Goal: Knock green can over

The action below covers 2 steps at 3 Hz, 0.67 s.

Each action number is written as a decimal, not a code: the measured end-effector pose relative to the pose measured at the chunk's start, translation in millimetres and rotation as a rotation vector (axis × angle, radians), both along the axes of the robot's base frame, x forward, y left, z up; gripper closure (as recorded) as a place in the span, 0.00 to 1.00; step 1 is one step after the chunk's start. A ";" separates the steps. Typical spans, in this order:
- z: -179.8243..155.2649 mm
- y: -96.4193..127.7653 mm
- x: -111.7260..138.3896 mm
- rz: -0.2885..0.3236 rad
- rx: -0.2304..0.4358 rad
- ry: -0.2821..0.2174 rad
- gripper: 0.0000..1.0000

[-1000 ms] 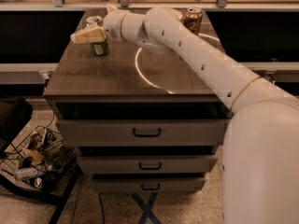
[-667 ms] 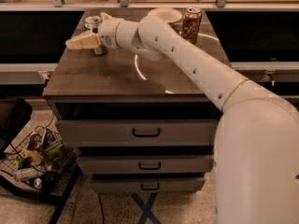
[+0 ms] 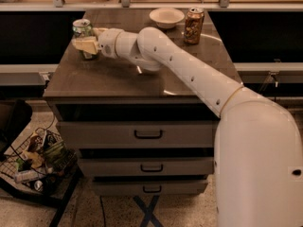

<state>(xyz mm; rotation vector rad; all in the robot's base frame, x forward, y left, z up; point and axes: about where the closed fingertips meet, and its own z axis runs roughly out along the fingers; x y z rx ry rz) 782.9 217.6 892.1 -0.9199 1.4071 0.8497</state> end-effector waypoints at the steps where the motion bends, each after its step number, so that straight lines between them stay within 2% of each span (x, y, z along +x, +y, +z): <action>1: 0.2 2.9 -1.0 0.004 0.000 0.000 0.69; 2: 0.0 5.9 -2.1 0.008 0.001 0.001 0.92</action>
Offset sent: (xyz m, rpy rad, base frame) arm -0.0009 0.0027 0.0001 0.0004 0.0002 0.0035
